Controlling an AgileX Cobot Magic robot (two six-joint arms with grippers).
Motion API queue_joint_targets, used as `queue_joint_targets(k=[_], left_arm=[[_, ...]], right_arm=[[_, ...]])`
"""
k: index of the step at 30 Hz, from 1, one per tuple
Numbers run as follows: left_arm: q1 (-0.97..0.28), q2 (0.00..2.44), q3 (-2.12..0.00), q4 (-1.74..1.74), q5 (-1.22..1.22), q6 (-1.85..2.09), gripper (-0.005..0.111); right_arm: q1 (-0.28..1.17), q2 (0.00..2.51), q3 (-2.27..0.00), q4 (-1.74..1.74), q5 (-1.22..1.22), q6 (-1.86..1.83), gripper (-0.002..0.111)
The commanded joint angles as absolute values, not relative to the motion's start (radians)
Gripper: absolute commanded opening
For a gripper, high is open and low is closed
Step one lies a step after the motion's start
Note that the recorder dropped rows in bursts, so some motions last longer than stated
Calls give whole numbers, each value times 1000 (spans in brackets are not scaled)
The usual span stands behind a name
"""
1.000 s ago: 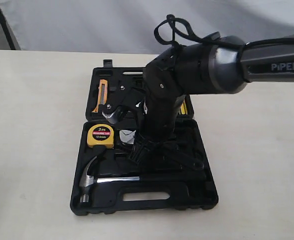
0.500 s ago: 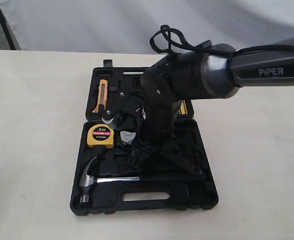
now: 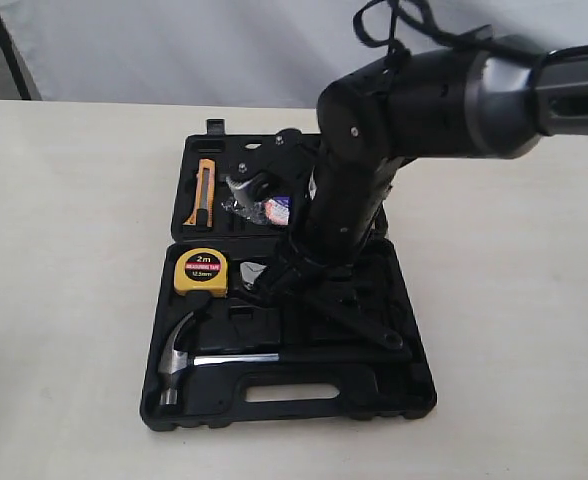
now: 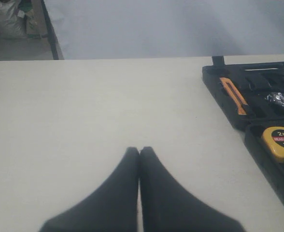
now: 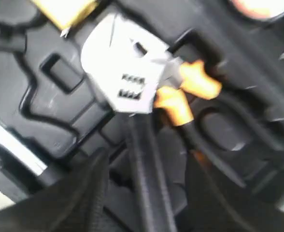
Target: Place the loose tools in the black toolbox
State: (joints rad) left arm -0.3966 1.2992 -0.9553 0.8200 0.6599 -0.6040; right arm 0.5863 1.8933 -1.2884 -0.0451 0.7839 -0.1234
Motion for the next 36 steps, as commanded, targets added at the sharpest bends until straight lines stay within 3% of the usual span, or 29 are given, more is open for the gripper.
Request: queue_joint_targets(k=[1, 16, 24, 26, 27, 29, 34, 36], left_arm=[[-393, 1291, -946, 806, 643, -614, 1], [-393, 1291, -946, 806, 643, -614, 1], [-393, 1291, -946, 806, 643, -614, 1], [-393, 1291, -946, 806, 643, -614, 1], [-393, 1291, -946, 806, 643, -614, 1], [-393, 1291, -946, 806, 643, -614, 1], [-393, 1291, -946, 806, 643, -614, 1], [-393, 1291, -946, 806, 643, -614, 1]], right_arm=[[613, 1944, -1289, -63, 783, -83, 47], [844, 2010, -1289, -648, 874, 381, 47], [861, 2100, -1289, -759, 904, 475, 44], [861, 2104, -1289, -771, 904, 475, 29], [863, 2096, -1289, -771, 906, 475, 12], [863, 2079, -1291, -767, 906, 475, 0], [859, 1973, -1291, -733, 895, 405, -1], [839, 1918, -1291, -575, 821, 200, -1]])
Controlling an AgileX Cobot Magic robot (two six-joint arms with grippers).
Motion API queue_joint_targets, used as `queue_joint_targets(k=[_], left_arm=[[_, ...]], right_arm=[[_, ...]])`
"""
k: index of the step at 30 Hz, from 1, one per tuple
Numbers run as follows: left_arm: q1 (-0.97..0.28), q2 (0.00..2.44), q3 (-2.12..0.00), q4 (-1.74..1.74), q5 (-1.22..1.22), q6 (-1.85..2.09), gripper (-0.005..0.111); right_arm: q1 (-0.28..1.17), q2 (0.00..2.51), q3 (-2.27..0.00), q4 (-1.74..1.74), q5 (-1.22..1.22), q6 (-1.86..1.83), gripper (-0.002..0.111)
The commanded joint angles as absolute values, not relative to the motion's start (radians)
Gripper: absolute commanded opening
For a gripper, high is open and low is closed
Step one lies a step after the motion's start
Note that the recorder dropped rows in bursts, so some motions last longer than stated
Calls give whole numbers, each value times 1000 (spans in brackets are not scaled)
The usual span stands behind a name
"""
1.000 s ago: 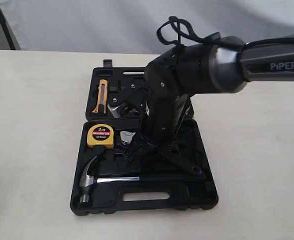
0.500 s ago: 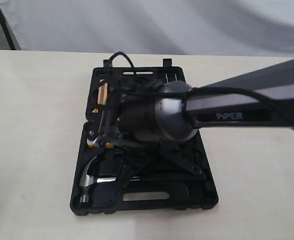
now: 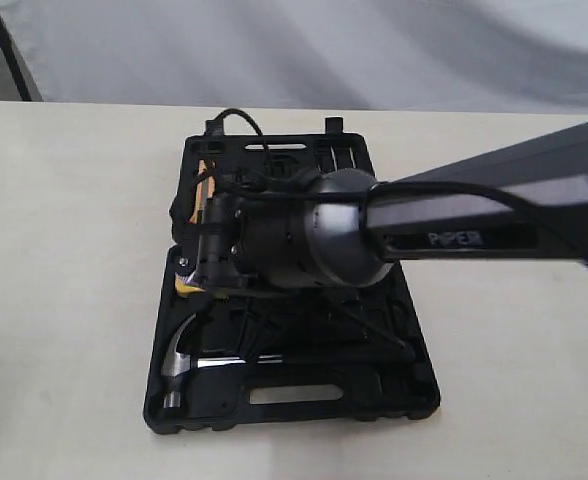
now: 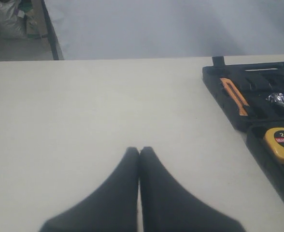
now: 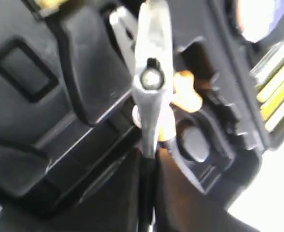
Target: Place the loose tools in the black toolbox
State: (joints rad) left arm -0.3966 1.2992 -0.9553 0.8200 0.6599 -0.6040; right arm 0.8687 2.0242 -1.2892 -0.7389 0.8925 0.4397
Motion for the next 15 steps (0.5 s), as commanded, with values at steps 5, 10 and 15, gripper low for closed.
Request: queue_joint_targets(k=[5, 10, 15], left_arm=[[-393, 1291, -946, 806, 643, -614, 1], [-393, 1291, -946, 806, 643, -614, 1], [-393, 1291, -946, 806, 643, -614, 1]], right_arm=[[665, 1869, -1291, 118, 814, -513, -1], [548, 1928, -1291, 373, 873, -786, -1], [544, 1956, -1291, 360, 873, -902, -1]])
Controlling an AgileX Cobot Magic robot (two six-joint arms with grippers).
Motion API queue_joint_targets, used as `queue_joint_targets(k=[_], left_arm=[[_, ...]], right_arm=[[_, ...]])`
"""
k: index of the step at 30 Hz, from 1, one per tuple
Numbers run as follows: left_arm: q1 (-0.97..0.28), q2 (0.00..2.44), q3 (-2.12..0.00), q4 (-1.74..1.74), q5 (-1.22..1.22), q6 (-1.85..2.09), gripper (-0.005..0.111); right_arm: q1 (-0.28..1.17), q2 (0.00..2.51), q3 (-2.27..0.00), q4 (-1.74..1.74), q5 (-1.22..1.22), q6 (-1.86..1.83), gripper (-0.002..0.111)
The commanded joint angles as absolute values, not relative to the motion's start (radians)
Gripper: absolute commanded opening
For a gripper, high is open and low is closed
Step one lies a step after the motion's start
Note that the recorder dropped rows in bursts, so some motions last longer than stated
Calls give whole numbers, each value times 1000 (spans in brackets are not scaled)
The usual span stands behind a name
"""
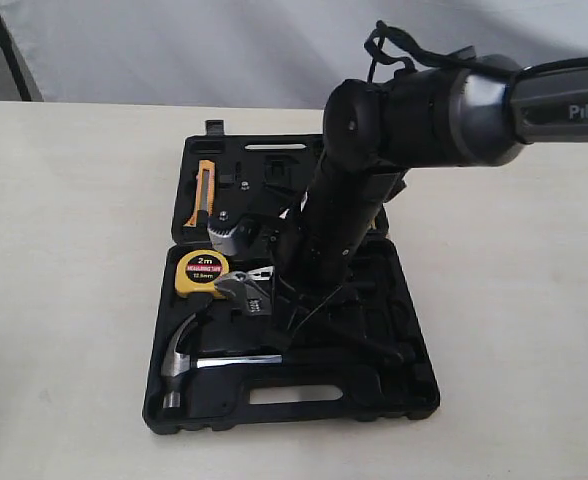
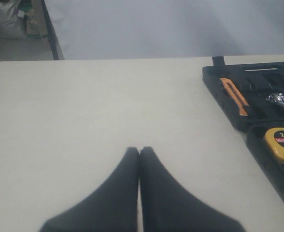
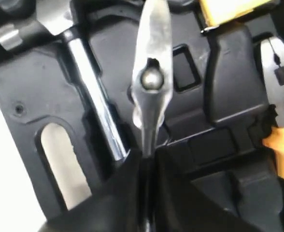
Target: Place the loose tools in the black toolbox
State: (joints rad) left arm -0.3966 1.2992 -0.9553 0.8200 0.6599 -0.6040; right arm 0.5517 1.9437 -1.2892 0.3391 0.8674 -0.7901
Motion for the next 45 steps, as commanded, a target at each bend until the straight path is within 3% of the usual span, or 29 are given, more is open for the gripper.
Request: queue_joint_targets(k=[1, 30, 33, 38, 45], left_arm=[[-393, 1291, -946, 806, 643, -614, 1], [-393, 1291, -946, 806, 643, -614, 1], [-393, 1291, -946, 806, 643, -614, 1], [-393, 1291, -946, 806, 643, -614, 1], [-393, 1291, -946, 806, 643, -614, 1]], right_arm=[[544, 1959, -1291, 358, 873, -932, -1], [544, 2017, -1289, 293, 798, -1089, 0], [544, 2017, -1289, 306, 794, -1089, 15], [544, 2017, -1289, 310, 794, -1086, 52], [544, 1996, -1291, 312, 748, -1020, 57]])
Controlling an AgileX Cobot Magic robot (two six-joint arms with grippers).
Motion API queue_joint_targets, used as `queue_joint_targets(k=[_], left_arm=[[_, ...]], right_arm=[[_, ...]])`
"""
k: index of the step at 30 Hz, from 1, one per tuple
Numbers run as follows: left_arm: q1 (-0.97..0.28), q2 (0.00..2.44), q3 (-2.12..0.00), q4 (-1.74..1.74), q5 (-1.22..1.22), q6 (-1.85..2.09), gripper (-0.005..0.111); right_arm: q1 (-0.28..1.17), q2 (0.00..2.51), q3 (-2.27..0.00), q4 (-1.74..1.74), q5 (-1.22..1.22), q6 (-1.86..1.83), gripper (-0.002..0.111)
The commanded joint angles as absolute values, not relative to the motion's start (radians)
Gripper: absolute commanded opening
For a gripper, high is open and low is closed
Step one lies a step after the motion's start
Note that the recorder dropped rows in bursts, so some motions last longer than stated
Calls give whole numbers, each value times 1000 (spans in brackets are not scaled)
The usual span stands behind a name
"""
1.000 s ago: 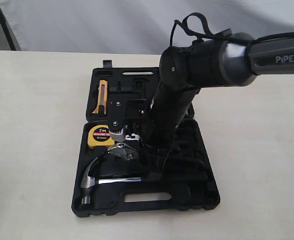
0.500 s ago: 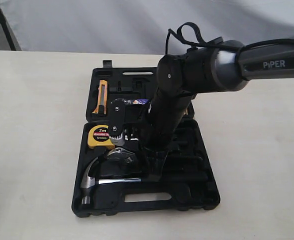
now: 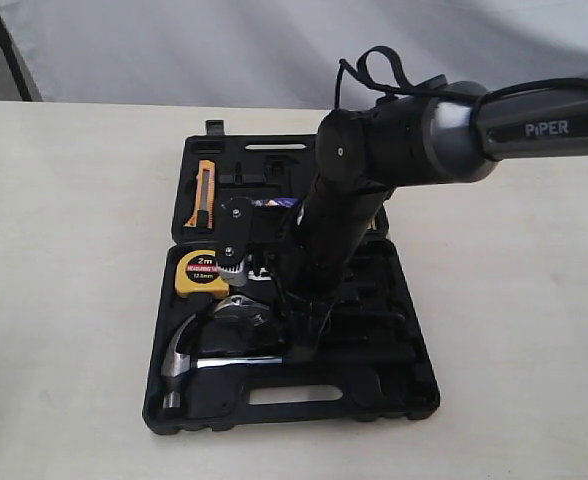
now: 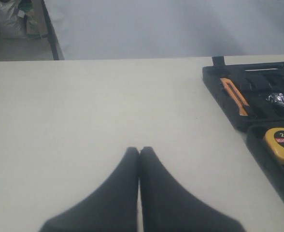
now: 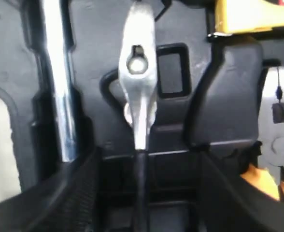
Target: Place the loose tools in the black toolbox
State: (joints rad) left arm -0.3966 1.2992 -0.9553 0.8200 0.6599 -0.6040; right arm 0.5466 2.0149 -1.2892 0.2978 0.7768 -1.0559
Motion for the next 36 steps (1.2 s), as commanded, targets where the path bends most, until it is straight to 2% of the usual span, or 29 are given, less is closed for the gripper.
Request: queue_joint_targets(k=[1, 8, 12, 14, 16, 17, 23, 36], left_arm=[[-393, 1291, -946, 806, 643, -614, 1], [-393, 1291, -946, 806, 643, -614, 1], [-393, 1291, -946, 806, 643, -614, 1], [-393, 1291, -946, 806, 643, -614, 1], [-393, 1291, -946, 806, 643, -614, 1], [-393, 1291, -946, 806, 643, -614, 1], [-393, 1291, -946, 806, 643, -614, 1], [-393, 1291, -946, 806, 643, -614, 1]], right_arm=[[544, 1992, -1291, 312, 740, -1012, 57], [544, 1948, -1291, 313, 719, -995, 58], [544, 1921, -1291, 306, 641, -887, 67], [544, 1908, -1291, 316, 629, -853, 67], [544, 1896, -1291, 316, 648, -829, 60], [547, 1891, -1291, 320, 671, -829, 53], [550, 1886, -1291, 423, 730, -829, -1], [550, 1972, -1291, 650, 678, -829, 0]])
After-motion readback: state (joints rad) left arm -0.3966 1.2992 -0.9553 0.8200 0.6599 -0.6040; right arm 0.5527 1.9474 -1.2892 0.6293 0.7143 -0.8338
